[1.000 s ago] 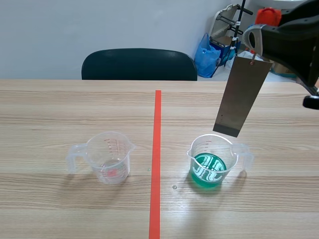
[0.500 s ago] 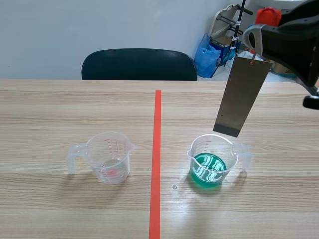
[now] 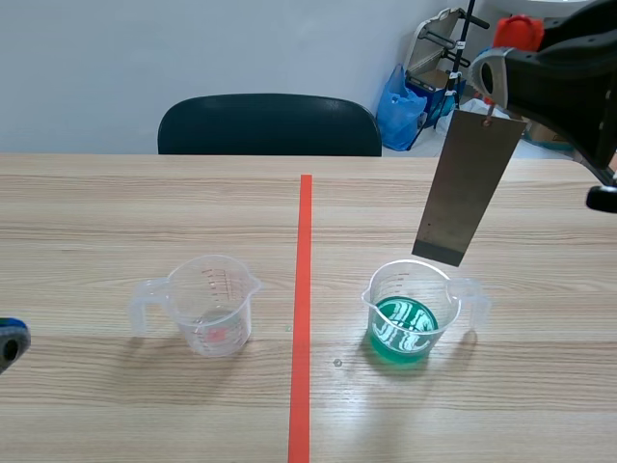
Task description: Do the redox reaction experiment
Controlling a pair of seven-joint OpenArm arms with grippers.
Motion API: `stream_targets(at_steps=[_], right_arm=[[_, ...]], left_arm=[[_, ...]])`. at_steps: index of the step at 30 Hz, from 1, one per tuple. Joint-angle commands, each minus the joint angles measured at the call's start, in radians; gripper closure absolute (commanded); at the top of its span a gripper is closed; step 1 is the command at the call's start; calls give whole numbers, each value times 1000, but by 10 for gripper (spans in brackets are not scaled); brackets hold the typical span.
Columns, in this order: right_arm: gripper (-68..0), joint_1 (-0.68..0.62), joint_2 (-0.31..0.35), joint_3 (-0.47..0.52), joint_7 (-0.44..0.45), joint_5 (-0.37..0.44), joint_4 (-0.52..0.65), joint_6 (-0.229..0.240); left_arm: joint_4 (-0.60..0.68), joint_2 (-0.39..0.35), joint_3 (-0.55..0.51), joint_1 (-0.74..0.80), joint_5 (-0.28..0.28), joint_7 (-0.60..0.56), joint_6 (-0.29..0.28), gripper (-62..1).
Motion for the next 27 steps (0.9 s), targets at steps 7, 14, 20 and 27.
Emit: stream_targets(at_steps=[7,14,20,27], right_arm=[[-6,14,5,3,11,14,11,-3],[-6,14,5,3,11,14,11,-3],[-6,14,5,3,11,14,11,-3],[-6,14,5,3,11,14,11,-3]], left_arm=[[-124,3,237,-320,-124,129,-50,-31],[-257,40,461,-593,-202,221,-62,-31],[-352,118,572,-763,-234,304,-62,-31],[-423,238,666,-884,-234,351,-62,-31]])
